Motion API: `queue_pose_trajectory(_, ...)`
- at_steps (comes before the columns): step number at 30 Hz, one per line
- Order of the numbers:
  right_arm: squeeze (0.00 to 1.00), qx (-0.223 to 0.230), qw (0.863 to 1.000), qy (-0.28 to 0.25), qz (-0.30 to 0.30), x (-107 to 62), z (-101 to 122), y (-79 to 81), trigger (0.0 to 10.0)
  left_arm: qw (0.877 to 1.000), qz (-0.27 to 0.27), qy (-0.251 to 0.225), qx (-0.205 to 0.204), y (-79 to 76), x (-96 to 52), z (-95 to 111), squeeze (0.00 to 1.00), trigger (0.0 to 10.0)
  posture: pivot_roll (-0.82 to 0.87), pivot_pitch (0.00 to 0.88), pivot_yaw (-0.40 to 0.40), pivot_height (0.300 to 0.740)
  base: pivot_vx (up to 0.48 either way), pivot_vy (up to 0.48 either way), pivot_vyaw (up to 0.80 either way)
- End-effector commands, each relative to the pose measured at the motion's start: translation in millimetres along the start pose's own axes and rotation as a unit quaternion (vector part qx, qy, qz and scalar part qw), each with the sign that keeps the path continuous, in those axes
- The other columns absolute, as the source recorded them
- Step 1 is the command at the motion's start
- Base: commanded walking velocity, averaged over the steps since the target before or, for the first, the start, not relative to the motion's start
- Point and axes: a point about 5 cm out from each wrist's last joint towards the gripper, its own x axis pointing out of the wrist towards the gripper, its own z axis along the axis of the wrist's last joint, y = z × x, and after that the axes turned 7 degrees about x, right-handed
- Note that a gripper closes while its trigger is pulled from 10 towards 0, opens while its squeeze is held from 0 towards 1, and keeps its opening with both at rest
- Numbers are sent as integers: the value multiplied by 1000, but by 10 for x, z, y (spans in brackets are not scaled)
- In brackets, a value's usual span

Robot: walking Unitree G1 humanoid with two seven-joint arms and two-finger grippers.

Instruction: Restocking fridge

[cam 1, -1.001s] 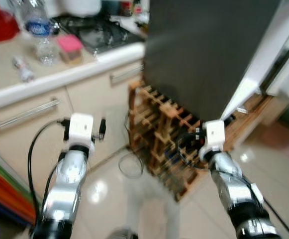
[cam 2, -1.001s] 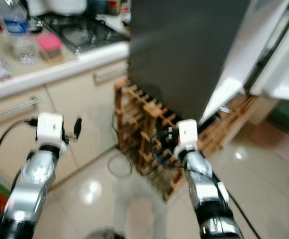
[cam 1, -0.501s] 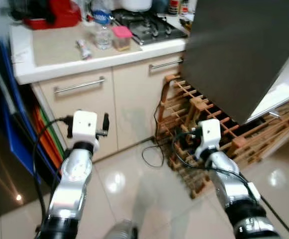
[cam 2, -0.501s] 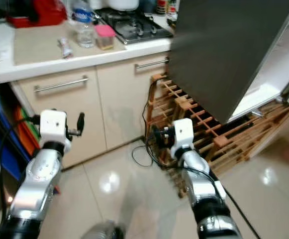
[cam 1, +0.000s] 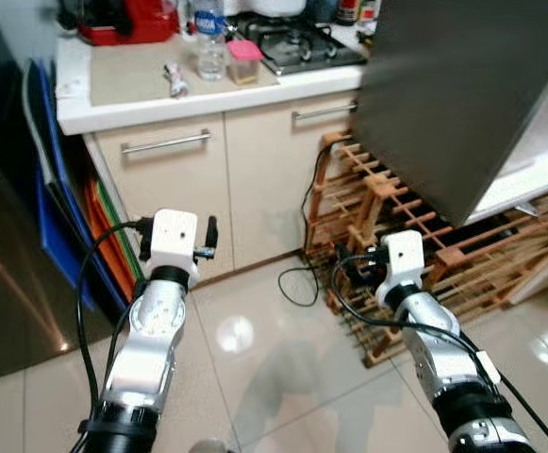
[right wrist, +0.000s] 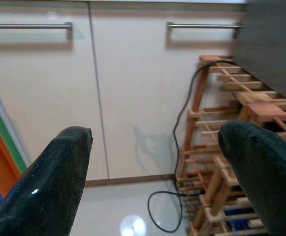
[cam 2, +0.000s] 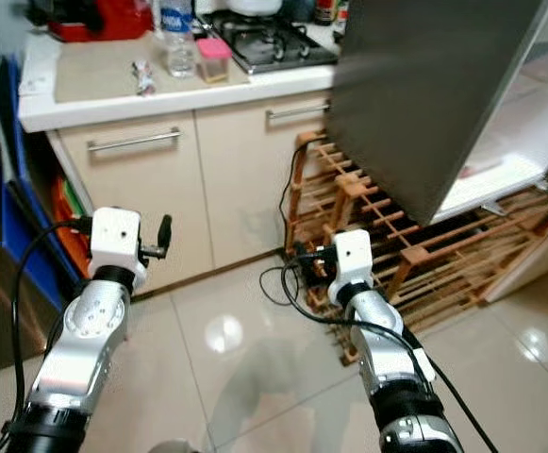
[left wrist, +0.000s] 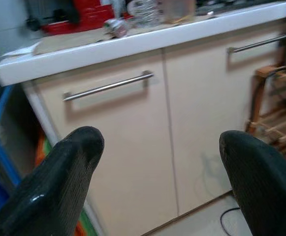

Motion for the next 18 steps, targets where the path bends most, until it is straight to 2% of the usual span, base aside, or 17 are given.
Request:
queue_pose_trajectory(1,0,-3,1000,-4,6,50,35,51,10000,1000,5,4,11,32,19,-6,0,10000,56,0,-21,740,0,0,463)
queue_pose_trajectory(6,0,4,1000,-11,-8,35,49,23,10000,999,-20,-5,25,95,-60,-82,0,10000,51,0,-32,740,0,0,460)
queue_pose_trajectory(7,0,25,999,-27,-34,-13,80,-32,10000,1000,-29,-6,-8,163,-146,-149,0,10000,43,0,-39,740,0,0,450)
queue_pose_trajectory(8,0,32,998,-32,-43,-33,88,-47,10000,999,-26,-4,-25,194,-172,-171,0,10000,43,0,-39,740,0,0,450)
queue_pose_trajectory(12,0,38,996,-51,-62,-131,114,-65,10000,999,-5,9,-45,291,-216,-211,0,10000,33,0,-49,740,0,0,455)
queue_pose_trajectory(13,0,38,995,-55,-74,-250,86,-64,10000,997,6,16,-80,315,-232,-198,0,10000,37,0,-56,740,0,0,450)
queue_pose_trajectory(14,0,39,995,-48,-77,-334,33,-64,10000,990,26,31,-134,325,-230,-202,0,10000,31,0,-58,740,0,0,450)
queue_pose_trajectory(15,0,39,995,-42,-80,-388,-1,-63,10000,984,38,41,-172,327,-231,-211,0,10000,31,0,-58,740,0,0,450)
queue_pose_trajectory(16,0,37,996,-34,-79,-437,-40,-62,10000,980,39,46,-190,300,-233,-200,0,10000,27,0,-55,740,0,0,450)
queue_pose_trajectory(18,0,37,996,-30,-78,-466,-59,-59,10000,979,37,46,-197,282,-237,-191,0,10000,27,0,-55,740,0,0,450)
